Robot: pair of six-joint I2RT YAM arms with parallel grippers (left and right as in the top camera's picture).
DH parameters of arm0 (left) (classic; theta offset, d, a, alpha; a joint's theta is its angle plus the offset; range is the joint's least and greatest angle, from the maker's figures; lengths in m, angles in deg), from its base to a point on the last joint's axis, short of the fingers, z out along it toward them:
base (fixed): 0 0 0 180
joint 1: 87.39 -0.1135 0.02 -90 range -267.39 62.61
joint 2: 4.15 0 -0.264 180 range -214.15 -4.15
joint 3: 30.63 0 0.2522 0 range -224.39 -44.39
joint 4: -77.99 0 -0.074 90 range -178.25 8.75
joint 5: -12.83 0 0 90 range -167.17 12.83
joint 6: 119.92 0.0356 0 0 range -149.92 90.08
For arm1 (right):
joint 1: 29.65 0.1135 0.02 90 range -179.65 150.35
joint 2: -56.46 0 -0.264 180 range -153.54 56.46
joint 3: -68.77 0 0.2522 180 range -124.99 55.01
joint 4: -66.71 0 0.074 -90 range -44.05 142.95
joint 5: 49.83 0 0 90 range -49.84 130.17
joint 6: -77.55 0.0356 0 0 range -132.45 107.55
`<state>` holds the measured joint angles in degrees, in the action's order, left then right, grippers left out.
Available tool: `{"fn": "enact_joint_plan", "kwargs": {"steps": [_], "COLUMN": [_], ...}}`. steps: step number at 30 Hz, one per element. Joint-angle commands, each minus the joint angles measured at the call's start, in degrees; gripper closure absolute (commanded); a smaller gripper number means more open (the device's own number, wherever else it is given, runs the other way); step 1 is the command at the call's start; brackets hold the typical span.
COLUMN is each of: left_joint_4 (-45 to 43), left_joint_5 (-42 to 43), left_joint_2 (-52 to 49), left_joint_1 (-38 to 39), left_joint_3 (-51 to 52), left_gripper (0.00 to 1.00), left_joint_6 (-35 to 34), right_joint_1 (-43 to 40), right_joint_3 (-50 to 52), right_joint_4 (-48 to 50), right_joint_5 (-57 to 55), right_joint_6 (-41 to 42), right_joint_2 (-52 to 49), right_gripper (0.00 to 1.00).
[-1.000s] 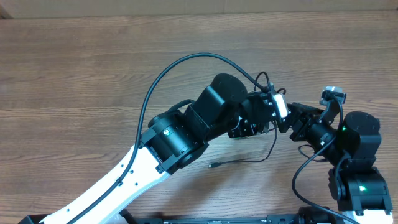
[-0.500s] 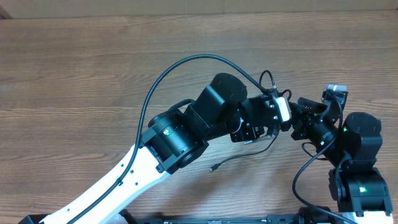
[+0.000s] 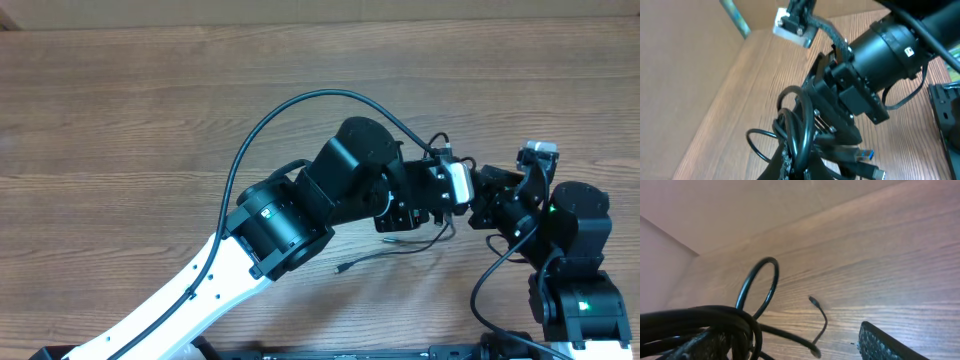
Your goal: Untangle cables
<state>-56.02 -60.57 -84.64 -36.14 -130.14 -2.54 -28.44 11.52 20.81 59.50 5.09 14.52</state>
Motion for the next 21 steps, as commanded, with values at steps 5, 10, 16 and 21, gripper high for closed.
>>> {"fn": "enact_joint_plan", "kwargs": {"steps": [5,10,16,21], "left_joint_4": [-5.6,-5.9,-2.67,1.14], "left_joint_5": [4.42,11.15,12.26,13.29], "left_joint_2": [3.15,3.15,3.15,3.15], "left_joint_1": [0.07,0.07,0.07,0.07], "left_joint_3": [-2.16,-2.16,-2.16,-2.16], "left_gripper": [0.96,0.96,0.96,0.96], "left_joint_6": [0.66,0.68,0.68,0.7], "right_joint_1": [-0.22,-0.22,-0.22,-0.22], "right_joint_3": [0.33,0.33,0.33,0.33], "right_joint_4": [-1.81,-1.79,-1.62,-0.52], "right_joint_5": [1.73,-3.45,-19.85,-33.75], "right_joint_6": [-1.18,-1.31,-0.15,2.6], "right_joint_2": [-0.24,-0.24,-0.24,-0.24], "right_gripper": [0.22,0.23,0.23,0.36]}}
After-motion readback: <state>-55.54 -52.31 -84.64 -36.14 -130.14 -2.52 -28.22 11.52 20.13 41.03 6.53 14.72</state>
